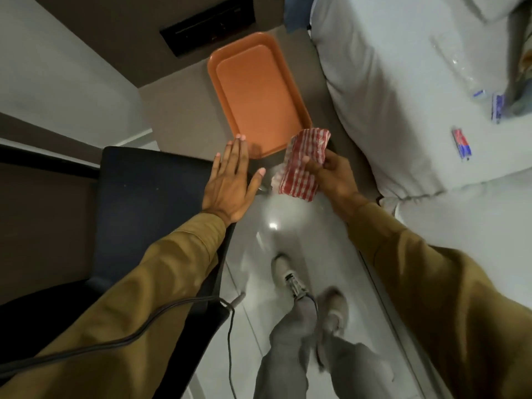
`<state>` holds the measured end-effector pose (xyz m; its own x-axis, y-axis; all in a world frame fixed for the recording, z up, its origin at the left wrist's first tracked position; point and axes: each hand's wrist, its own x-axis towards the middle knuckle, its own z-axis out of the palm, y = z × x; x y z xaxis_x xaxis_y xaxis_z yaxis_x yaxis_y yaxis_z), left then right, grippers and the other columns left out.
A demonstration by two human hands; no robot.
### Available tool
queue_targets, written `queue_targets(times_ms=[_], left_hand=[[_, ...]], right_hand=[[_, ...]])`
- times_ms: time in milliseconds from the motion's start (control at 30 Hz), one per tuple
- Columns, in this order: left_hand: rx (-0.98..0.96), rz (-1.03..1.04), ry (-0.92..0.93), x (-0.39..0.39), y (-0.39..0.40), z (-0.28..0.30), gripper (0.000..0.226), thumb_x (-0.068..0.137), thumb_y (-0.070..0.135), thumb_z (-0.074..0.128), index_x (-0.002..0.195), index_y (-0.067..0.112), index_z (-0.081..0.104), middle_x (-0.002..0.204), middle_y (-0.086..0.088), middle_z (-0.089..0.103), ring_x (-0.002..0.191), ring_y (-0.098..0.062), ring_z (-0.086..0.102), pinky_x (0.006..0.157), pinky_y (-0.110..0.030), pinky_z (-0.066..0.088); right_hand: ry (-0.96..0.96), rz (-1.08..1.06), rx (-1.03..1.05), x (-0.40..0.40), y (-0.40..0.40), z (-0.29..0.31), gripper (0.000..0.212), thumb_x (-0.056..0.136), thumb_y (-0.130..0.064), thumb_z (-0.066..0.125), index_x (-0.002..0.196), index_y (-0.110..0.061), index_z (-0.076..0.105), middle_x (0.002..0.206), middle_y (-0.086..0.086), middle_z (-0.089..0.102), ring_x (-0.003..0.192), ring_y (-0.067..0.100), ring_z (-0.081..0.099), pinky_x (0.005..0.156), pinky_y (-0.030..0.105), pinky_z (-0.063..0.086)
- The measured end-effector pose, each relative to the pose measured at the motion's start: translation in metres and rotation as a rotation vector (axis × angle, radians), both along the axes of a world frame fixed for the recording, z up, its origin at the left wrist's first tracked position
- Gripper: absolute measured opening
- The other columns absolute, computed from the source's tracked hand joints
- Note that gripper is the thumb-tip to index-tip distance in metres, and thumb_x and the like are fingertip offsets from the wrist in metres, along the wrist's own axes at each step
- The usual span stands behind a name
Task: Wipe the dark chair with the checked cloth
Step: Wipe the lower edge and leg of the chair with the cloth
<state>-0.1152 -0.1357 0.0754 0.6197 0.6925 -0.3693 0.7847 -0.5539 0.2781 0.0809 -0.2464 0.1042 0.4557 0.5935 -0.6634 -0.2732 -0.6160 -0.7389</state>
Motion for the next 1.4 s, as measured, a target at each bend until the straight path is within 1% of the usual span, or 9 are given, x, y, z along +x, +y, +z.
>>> queue_targets(times_ms=[333,533,633,800,933,1000,1100,1200,1400], left_hand=[[0.083,-0.123,0.007,-0.059,-0.1,0.024,0.08,0.117,0.053,0.029,0.176,0.012,-0.007,0.187,-0.005,-0.006,0.174,-0.022,-0.003,0.143,-0.044,-0.003],[0.077,-0.253,0.099,-0.106,-0.141,0.008,0.081,0.116,0.054,0.027,0.175,0.012,-0.009,0.186,-0.005,-0.008,0.174,-0.023,-0.005,0.143,-0.045,-0.003],[0.108,-0.34,0.157,-0.125,-0.14,-0.005,0.081,0.116,0.053,0.027,0.175,0.011,-0.008,0.186,-0.007,-0.008,0.174,-0.024,-0.005,0.143,-0.045,-0.003],[0.168,-0.423,0.179,-0.147,-0.117,-0.044,0.083,0.114,0.059,0.018,0.176,0.009,-0.005,0.186,-0.01,-0.006,0.174,-0.028,-0.002,0.143,-0.048,0.001],[0.308,-0.418,0.129,-0.169,-0.11,-0.086,0.086,0.113,0.06,0.019,0.176,0.004,0.001,0.185,-0.017,-0.001,0.174,-0.033,0.004,0.142,-0.053,0.004],[0.368,-0.38,0.1,-0.178,-0.114,-0.11,0.085,0.115,0.059,0.021,0.175,0.002,0.003,0.185,-0.019,0.001,0.174,-0.033,0.005,0.141,-0.053,0.004],[0.392,-0.299,0.053,-0.192,-0.122,-0.138,0.084,0.116,0.056,0.026,0.174,-0.001,0.006,0.185,-0.021,0.005,0.174,-0.032,0.007,0.142,-0.054,0.006],[0.424,-0.261,-0.014,-0.197,-0.13,-0.161,0.084,0.115,0.054,0.031,0.173,-0.003,0.011,0.183,-0.023,0.012,0.173,-0.035,0.012,0.142,-0.054,0.011],[0.54,-0.174,-0.122,-0.196,-0.135,-0.185,0.083,0.113,0.055,0.031,0.173,-0.002,0.016,0.182,-0.023,0.02,0.172,-0.036,0.019,0.142,-0.05,0.016]], right_hand=[[-0.079,0.015,-0.013,-0.098,-0.125,0.009,0.034,0.109,-0.017,0.052,0.138,-0.003,0.062,0.133,0.016,0.07,0.119,0.034,0.069,0.107,0.054,0.055],[-0.058,-0.078,-0.064,-0.177,-0.175,-0.033,0.027,0.105,-0.013,0.057,0.128,-0.012,0.071,0.116,0.005,0.076,0.113,0.026,0.074,0.104,0.036,0.059],[0.006,-0.084,-0.111,-0.221,-0.195,-0.063,0.033,0.104,-0.008,0.054,0.133,-0.015,0.07,0.126,0.01,0.075,0.118,0.027,0.072,0.108,0.029,0.053],[0.097,-0.123,-0.167,-0.296,-0.21,-0.118,0.038,0.105,-0.01,0.049,0.14,-0.017,0.064,0.137,0.019,0.067,0.123,0.037,0.066,0.113,0.046,0.053],[0.093,-0.17,-0.185,-0.353,-0.211,-0.145,0.034,0.11,-0.012,0.046,0.14,-0.008,0.063,0.122,0.025,0.073,0.105,0.043,0.072,0.096,0.054,0.06],[0.113,-0.182,-0.179,-0.376,-0.209,-0.153,0.039,0.11,-0.007,0.045,0.148,-0.008,0.055,0.135,0.024,0.068,0.119,0.041,0.068,0.105,0.054,0.054],[0.149,-0.163,-0.118,-0.406,-0.205,-0.158,0.05,0.108,0.004,0.043,0.156,-0.007,0.042,0.154,0.017,0.053,0.136,0.027,0.054,0.121,0.035,0.041],[0.207,-0.224,-0.131,-0.42,-0.204,-0.167,0.049,0.107,0.006,0.043,0.155,-0.005,0.042,0.145,0.017,0.057,0.121,0.024,0.057,0.106,0.018,0.047],[0.184,-0.232,-0.189,-0.433,-0.206,-0.2,0.048,0.1,0.013,0.046,0.148,0.007,0.047,0.14,0.031,0.059,0.13,0.048,0.056,0.112,0.057,0.047]])
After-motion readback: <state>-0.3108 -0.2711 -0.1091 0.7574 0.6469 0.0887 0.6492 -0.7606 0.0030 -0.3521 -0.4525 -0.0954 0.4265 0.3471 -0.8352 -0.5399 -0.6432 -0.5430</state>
